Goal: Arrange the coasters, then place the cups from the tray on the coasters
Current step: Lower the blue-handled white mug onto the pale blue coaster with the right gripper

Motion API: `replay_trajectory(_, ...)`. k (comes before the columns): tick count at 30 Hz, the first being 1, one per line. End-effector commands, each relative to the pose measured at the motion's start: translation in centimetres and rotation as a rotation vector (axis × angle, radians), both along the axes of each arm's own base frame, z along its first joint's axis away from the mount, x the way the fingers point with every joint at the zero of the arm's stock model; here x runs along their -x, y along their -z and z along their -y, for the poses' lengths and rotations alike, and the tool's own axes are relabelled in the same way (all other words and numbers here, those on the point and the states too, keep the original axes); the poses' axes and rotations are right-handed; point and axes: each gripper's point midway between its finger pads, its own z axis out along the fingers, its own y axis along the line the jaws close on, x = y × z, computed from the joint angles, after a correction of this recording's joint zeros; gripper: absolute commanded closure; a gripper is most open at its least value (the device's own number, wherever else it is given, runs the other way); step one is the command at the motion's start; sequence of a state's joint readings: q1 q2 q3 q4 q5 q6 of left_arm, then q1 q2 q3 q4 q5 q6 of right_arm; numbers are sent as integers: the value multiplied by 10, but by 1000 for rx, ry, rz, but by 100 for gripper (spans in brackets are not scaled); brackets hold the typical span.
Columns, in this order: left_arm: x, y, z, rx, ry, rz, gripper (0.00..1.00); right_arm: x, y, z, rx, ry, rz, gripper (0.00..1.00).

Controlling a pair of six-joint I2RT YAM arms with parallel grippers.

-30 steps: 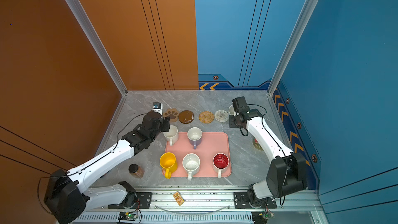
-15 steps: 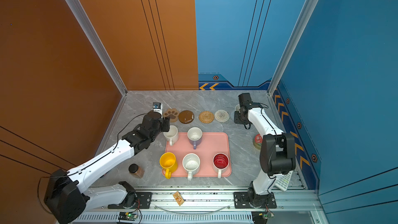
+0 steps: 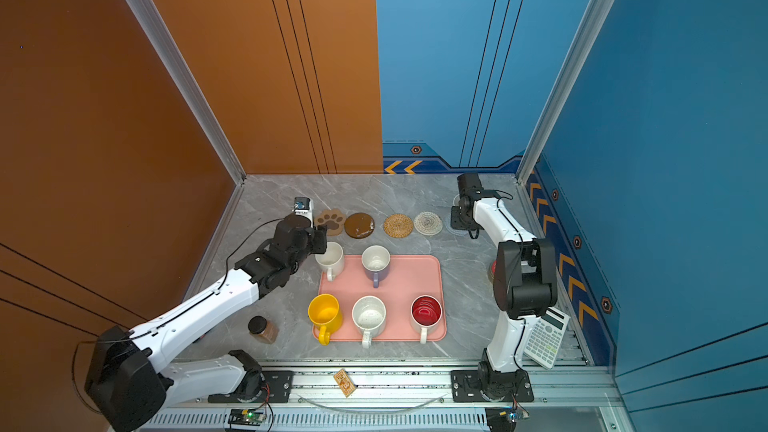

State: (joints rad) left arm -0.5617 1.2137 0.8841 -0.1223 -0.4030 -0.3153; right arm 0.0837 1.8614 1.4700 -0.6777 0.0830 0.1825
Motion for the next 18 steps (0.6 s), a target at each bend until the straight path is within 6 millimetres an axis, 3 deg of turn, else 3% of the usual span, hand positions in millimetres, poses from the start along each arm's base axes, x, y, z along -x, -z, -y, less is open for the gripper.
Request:
replay_trajectory(1,-1,3,-5,8,-21,-8,48,-22,-23,7,32,15,92,100)
replay_trajectory(18,-3,6,-4,5,-21,-16,48,-28,-7,3,35,2,55,100)
